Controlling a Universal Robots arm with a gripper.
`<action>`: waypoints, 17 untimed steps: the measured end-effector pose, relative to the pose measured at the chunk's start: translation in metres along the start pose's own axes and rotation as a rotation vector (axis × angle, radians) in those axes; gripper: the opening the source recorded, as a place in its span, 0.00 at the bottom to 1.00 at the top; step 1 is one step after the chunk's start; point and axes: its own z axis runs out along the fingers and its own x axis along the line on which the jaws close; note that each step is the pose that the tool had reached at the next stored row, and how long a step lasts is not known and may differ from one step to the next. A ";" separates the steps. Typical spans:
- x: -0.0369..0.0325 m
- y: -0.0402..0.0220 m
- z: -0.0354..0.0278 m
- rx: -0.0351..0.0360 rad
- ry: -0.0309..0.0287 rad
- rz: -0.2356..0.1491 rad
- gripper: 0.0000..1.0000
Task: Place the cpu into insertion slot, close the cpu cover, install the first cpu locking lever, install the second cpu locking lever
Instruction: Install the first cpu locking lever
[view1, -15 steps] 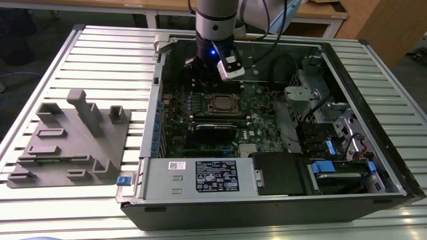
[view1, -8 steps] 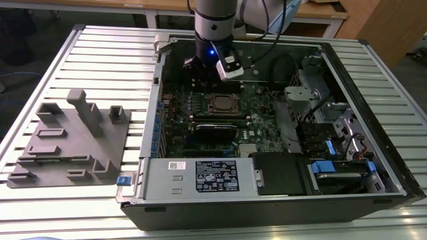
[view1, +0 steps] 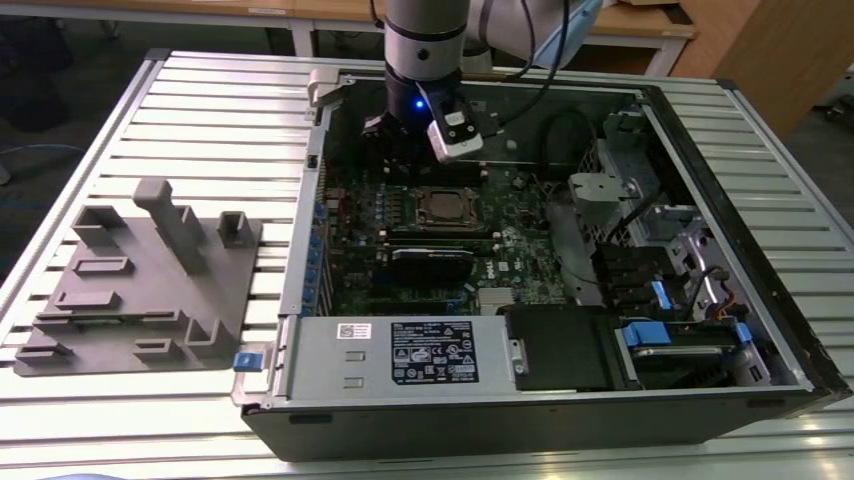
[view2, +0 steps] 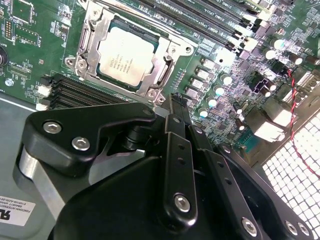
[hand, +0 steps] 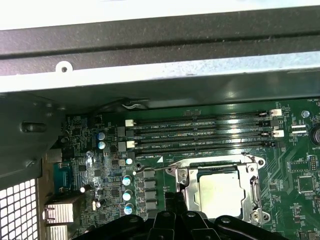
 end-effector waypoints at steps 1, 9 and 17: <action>0.0000 0.0000 0.0000 0.0000 0.0000 0.000 0.11; 0.0042 -0.0004 0.0000 0.0000 -0.0001 0.000 0.11; 0.0128 -0.0012 0.0001 0.0001 0.0000 0.000 0.11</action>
